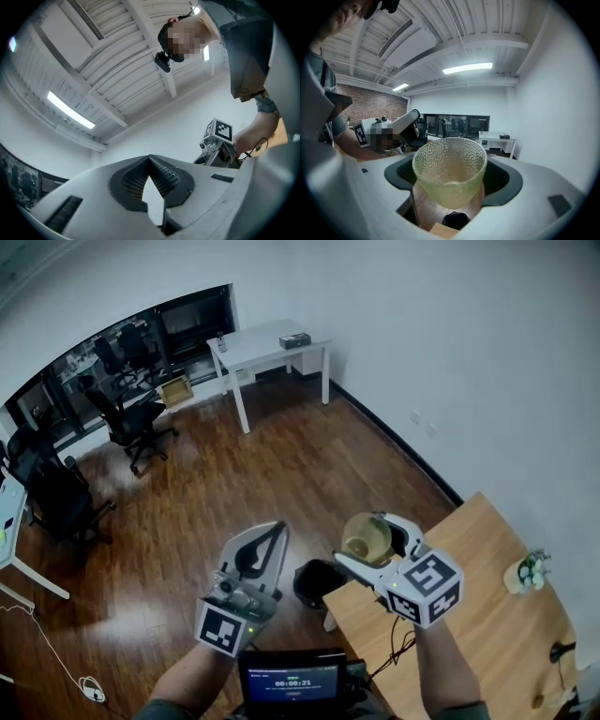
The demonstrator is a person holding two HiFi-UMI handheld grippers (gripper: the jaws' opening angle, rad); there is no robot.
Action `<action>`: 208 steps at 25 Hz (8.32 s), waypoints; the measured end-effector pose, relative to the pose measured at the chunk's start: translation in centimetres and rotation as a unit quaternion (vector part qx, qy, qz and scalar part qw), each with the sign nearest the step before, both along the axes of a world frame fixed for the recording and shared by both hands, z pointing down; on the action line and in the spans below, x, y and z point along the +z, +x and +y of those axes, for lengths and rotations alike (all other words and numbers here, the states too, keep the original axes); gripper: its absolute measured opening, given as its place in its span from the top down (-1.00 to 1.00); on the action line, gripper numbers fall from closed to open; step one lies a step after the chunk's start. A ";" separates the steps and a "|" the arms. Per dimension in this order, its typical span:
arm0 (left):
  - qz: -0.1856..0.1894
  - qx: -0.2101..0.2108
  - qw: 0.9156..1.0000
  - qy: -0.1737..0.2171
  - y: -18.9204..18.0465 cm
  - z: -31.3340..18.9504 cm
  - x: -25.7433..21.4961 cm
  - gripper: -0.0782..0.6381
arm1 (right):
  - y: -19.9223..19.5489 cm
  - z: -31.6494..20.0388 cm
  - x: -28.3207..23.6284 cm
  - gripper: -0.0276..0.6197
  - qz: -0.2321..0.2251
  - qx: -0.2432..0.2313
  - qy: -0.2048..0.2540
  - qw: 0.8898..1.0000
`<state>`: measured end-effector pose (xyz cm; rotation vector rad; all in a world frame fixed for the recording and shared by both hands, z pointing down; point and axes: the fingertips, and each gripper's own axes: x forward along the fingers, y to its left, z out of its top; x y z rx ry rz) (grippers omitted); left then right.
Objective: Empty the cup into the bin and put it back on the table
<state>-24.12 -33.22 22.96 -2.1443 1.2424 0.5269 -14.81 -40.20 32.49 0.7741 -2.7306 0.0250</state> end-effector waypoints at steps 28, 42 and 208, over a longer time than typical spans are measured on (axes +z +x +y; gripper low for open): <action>-0.001 0.095 0.995 -0.031 -3.9 -14.6 2.3 0.79 | -1.6 -11.5 0.7 -0.32 0.066 0.110 -0.001 0.992; 0.015 0.158 0.985 -0.063 -7.0 -19.5 2.9 0.79 | -3.5 -15.4 1.0 -0.32 0.138 0.154 -0.020 0.978; 0.028 0.111 0.985 -0.126 -5.1 -19.5 3.4 0.79 | -3.5 -20.1 -1.6 -0.31 0.700 0.009 0.310 0.643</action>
